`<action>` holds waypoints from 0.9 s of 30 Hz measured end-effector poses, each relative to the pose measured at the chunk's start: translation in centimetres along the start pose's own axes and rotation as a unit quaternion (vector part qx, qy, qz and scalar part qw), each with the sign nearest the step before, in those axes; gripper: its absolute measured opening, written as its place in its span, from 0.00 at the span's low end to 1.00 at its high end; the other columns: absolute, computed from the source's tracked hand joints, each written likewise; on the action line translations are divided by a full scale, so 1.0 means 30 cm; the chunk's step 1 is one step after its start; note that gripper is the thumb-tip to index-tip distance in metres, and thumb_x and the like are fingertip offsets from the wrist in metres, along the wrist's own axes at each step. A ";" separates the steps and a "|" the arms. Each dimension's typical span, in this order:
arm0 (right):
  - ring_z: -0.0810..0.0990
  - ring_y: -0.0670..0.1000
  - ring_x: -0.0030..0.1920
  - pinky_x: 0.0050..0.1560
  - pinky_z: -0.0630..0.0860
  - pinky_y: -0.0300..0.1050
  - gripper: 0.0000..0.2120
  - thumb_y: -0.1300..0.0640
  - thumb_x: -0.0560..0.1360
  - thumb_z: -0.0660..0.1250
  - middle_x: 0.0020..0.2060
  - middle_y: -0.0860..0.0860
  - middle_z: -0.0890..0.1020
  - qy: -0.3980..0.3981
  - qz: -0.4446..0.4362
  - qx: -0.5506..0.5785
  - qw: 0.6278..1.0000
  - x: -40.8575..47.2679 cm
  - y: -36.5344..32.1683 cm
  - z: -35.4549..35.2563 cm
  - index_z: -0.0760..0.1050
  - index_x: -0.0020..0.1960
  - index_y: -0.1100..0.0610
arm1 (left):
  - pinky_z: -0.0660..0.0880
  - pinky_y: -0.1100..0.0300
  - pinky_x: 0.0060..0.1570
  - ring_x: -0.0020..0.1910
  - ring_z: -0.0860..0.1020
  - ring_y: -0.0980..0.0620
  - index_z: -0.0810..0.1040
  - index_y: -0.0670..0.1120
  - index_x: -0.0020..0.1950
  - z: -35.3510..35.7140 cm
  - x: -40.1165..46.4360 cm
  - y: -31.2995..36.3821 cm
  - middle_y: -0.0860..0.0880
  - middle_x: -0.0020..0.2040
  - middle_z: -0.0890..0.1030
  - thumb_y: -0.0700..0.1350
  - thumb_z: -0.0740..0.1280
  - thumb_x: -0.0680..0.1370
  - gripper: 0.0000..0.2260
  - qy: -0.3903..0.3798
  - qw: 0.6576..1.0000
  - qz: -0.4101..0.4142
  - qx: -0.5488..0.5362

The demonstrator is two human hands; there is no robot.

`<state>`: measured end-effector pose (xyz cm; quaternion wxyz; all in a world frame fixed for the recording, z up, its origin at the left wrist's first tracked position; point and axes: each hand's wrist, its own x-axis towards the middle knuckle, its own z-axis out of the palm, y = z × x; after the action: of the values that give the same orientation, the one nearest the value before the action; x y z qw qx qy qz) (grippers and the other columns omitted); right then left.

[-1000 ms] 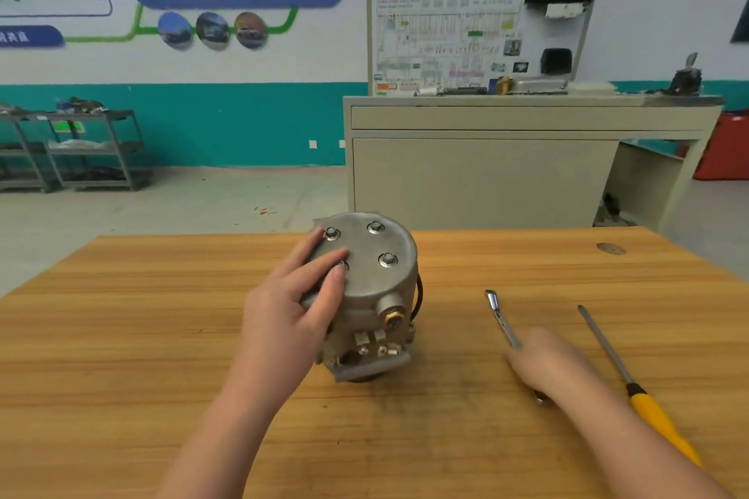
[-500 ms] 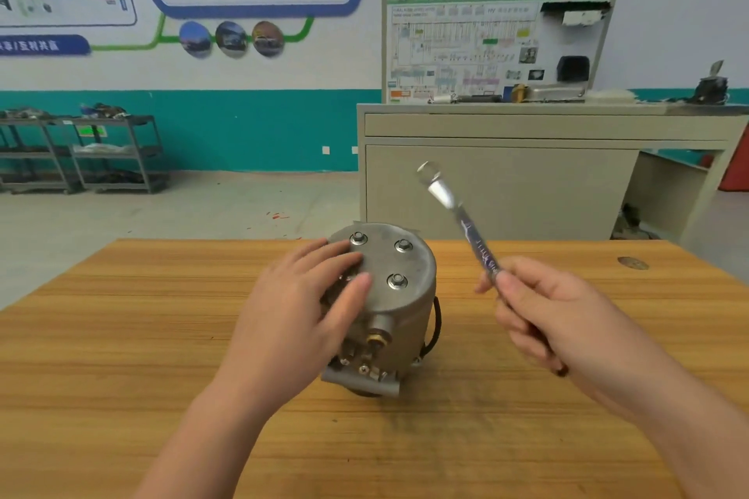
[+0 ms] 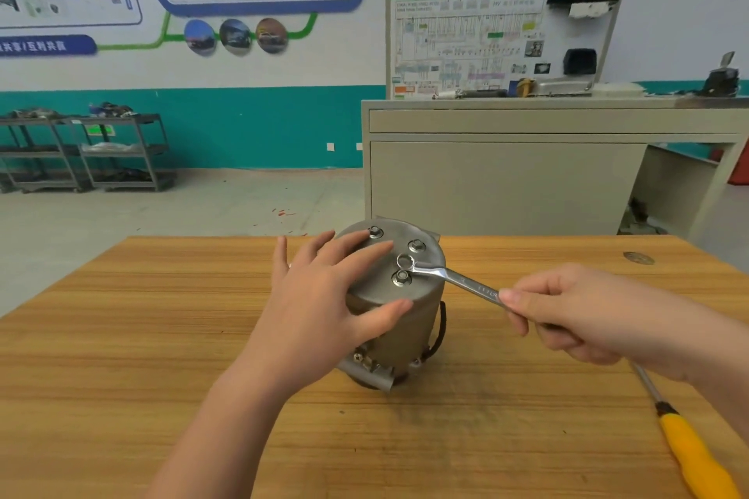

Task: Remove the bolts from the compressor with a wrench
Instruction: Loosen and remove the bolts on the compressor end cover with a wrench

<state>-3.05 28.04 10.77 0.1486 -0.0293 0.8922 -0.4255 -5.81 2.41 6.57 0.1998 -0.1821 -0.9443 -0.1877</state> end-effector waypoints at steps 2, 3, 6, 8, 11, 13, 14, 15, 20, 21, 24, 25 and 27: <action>0.61 0.46 0.21 0.22 0.57 0.37 0.18 0.46 0.80 0.60 0.23 0.48 0.68 0.010 -0.017 -0.014 1.000 -0.003 -0.007 -0.009 0.76 0.37 0.55 | 0.40 0.50 0.74 0.76 0.52 0.57 0.60 0.71 0.71 0.002 -0.001 -0.004 0.65 0.75 0.62 0.76 0.50 0.69 0.31 -0.006 1.000 0.007 -0.002; 0.63 0.46 0.21 0.22 0.59 0.37 0.17 0.47 0.80 0.60 0.23 0.48 0.69 0.021 -0.041 0.001 0.999 -0.006 -0.010 -0.009 0.76 0.39 0.56 | 0.43 0.53 0.71 0.76 0.52 0.57 0.60 0.72 0.71 0.003 0.000 -0.005 0.65 0.75 0.61 0.75 0.50 0.68 0.31 -0.008 1.000 0.006 -0.006; 0.78 0.50 0.28 0.31 0.75 0.41 0.09 0.59 0.81 0.57 0.29 0.52 0.78 0.051 -0.145 0.216 0.964 -0.002 -0.050 0.019 0.75 0.50 0.59 | 0.51 0.51 0.67 0.75 0.52 0.58 0.62 0.69 0.72 0.009 -0.001 0.002 0.66 0.75 0.60 0.75 0.50 0.68 0.34 -0.004 1.000 -0.014 -0.011; 0.85 0.55 0.41 0.41 0.82 0.46 0.07 0.68 0.81 0.54 0.36 0.57 0.83 0.015 -0.206 0.428 0.880 0.018 -0.096 0.054 0.70 0.53 0.61 | 0.54 0.48 0.66 0.74 0.53 0.56 0.64 0.67 0.72 0.016 -0.008 0.022 0.66 0.75 0.61 0.75 0.52 0.68 0.33 0.007 0.999 -0.032 -0.004; 0.84 0.60 0.51 0.50 0.82 0.51 0.10 0.72 0.81 0.53 0.44 0.63 0.84 0.032 -0.251 0.567 0.784 0.094 -0.138 0.108 0.63 0.50 0.58 | 0.53 0.48 0.65 0.74 0.53 0.52 0.64 0.66 0.73 0.029 -0.018 0.057 0.64 0.76 0.60 0.74 0.51 0.69 0.33 0.013 0.998 -0.050 0.028; 0.84 0.59 0.53 0.52 0.82 0.50 0.11 0.72 0.81 0.54 0.48 0.64 0.82 0.078 -0.253 0.595 0.759 0.133 -0.136 0.144 0.62 0.48 0.57 | 0.52 0.49 0.66 0.75 0.52 0.51 0.62 0.67 0.74 0.037 -0.024 0.073 0.62 0.76 0.59 0.75 0.50 0.69 0.34 0.014 0.997 -0.060 0.042; 0.83 0.59 0.54 0.53 0.82 0.50 0.10 0.72 0.80 0.55 0.49 0.65 0.82 0.098 -0.252 0.597 0.755 0.147 -0.126 0.161 0.62 0.48 0.57 | 0.52 0.49 0.66 0.75 0.52 0.51 0.62 0.67 0.74 0.037 -0.025 0.078 0.62 0.77 0.58 0.74 0.50 0.69 0.34 0.014 0.997 -0.064 0.044; 0.83 0.59 0.54 0.53 0.81 0.50 0.10 0.71 0.80 0.56 0.50 0.65 0.82 0.112 -0.254 0.595 0.754 0.155 -0.113 0.178 0.62 0.48 0.57 | 0.51 0.49 0.66 0.75 0.52 0.50 0.62 0.67 0.74 0.036 -0.025 0.082 0.62 0.77 0.58 0.74 0.50 0.69 0.34 0.015 0.997 -0.067 0.045; 0.84 0.56 0.54 0.54 0.81 0.49 0.09 0.72 0.80 0.57 0.46 0.59 0.85 0.154 -0.272 0.565 0.763 0.171 -0.072 0.225 0.66 0.50 0.59 | 0.50 0.48 0.68 0.76 0.54 0.49 0.63 0.65 0.74 0.027 -0.021 0.081 0.60 0.77 0.60 0.76 0.44 0.66 0.38 0.020 0.996 -0.064 0.054; 0.84 0.56 0.54 0.54 0.81 0.49 0.09 0.72 0.80 0.57 0.46 0.59 0.85 0.151 -0.271 0.570 0.761 0.170 -0.072 0.229 0.67 0.52 0.59 | 0.48 0.49 0.68 0.76 0.53 0.49 0.65 0.65 0.73 0.024 -0.018 0.080 0.59 0.76 0.62 0.76 0.43 0.66 0.39 0.027 0.996 -0.062 0.050; 0.83 0.56 0.55 0.54 0.81 0.47 0.11 0.73 0.80 0.56 0.49 0.62 0.84 0.123 -0.261 0.587 0.756 0.165 -0.076 0.236 0.69 0.56 0.59 | 0.45 0.55 0.67 0.77 0.52 0.50 0.73 0.62 0.68 0.014 0.000 0.076 0.58 0.72 0.70 0.72 0.50 0.71 0.31 0.057 0.997 -0.047 0.031; 0.83 0.56 0.55 0.53 0.81 0.47 0.12 0.72 0.80 0.57 0.50 0.62 0.84 0.117 -0.258 0.588 0.758 0.164 -0.076 0.237 0.70 0.57 0.59 | 0.46 0.57 0.66 0.77 0.55 0.52 0.75 0.62 0.66 0.015 0.007 0.074 0.58 0.70 0.73 0.69 0.55 0.74 0.25 0.065 0.997 -0.041 0.013; 0.83 0.57 0.55 0.51 0.81 0.46 0.11 0.72 0.80 0.57 0.50 0.63 0.84 0.108 -0.254 0.590 0.759 0.164 -0.076 0.236 0.70 0.57 0.59 | 0.51 0.59 0.62 0.74 0.61 0.55 0.78 0.61 0.63 0.021 0.012 0.071 0.60 0.65 0.77 0.62 0.63 0.76 0.17 0.090 0.995 -0.023 -0.020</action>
<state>-5.88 20.40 7.15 -0.0738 -0.1151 0.4344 -0.8903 -5.41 4.62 6.78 0.2764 -0.1467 -0.9223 -0.2267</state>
